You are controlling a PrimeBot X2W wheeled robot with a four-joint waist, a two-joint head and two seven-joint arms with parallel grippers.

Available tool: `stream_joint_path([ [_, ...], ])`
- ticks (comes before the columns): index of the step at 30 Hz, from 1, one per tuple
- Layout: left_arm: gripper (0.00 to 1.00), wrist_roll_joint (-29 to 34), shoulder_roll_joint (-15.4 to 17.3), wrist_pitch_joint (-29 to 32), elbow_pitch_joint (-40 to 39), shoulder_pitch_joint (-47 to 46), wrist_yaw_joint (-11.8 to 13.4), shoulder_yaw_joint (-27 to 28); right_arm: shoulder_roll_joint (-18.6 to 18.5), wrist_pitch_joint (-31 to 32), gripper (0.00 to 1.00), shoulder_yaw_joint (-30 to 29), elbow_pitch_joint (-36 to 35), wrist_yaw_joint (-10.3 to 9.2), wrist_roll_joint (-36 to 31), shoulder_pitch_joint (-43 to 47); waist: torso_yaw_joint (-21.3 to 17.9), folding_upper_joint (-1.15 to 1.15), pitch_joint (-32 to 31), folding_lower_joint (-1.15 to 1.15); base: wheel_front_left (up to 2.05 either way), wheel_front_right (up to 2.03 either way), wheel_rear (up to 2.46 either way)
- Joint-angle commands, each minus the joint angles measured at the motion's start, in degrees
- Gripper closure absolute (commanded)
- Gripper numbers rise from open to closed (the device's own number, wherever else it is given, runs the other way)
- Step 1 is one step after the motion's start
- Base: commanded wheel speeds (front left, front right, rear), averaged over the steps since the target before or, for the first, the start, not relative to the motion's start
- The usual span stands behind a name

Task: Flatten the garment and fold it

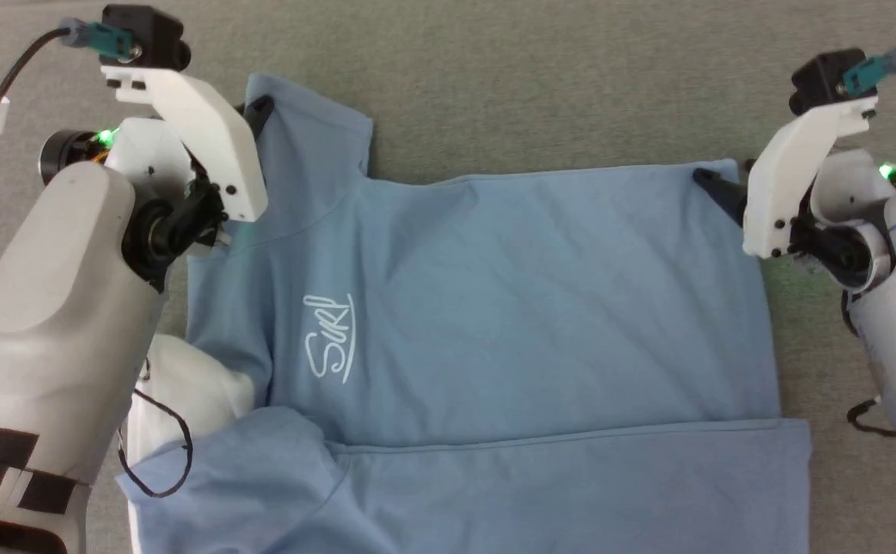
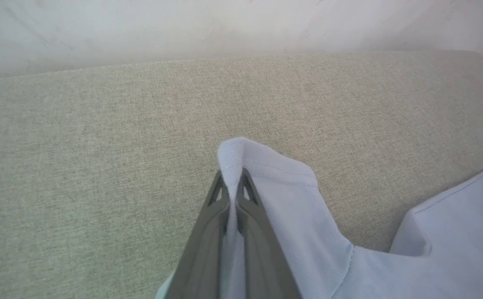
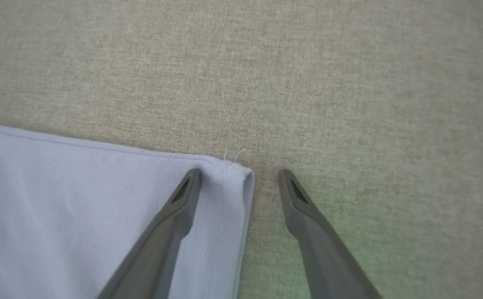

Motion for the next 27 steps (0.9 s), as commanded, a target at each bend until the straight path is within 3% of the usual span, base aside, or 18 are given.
stream_joint_path([
  [1,1.0,0.22,-0.28,-0.63,-0.83,0.76,-0.44,-0.04,0.36,1.33,0.04,1.41,3.12,-0.04,-0.07,0.01,1.92,0.0,1.4,0.0,0.0,0.0,0.0],
  [2,1.0,0.18,-0.29,-0.76,-1.14,1.01,-0.44,-0.07,0.38,2.42,0.56,2.03,4.74,-0.04,0.26,-0.14,2.15,0.0,1.37,0.0,0.0,0.0,0.0],
  [3,1.0,0.03,-0.28,-0.94,-1.39,1.27,-0.43,0.01,0.37,3.96,0.84,2.68,6.24,-0.04,0.71,-0.23,2.29,0.0,1.31,0.0,0.0,0.0,0.0],
  [4,1.0,-0.09,-0.24,-1.07,-1.57,1.53,-0.47,0.05,0.24,5.58,1.0,3.44,7.4,-0.04,1.08,-0.3,2.4,0.0,1.18,0.0,0.0,0.0,0.0],
  [9,1.0,0.05,0.8,-2.77,-2.18,2.69,-0.37,0.53,-1.69,7.05,1.0,6.56,6.48,-0.04,2.25,-1.67,2.24,0.0,-0.41,0.0,0.0,0.0,0.0],
  [20,1.0,1.49,5.82,-9.89,-3.97,4.37,2.09,4.42,-5.35,-13.3,1.0,2.69,-2.07,-0.04,-0.07,-3.37,0.86,0.0,-8.4,0.0,0.0,0.0,0.0],
  [27,1.0,-0.38,8.08,-12.69,-11.2,15.17,4.56,6.45,-5.05,-18.09,1.0,1.99,-6.32,-0.04,-0.38,5.74,0.5,0.0,-13.32,0.0,0.0,0.0,0.0],
])
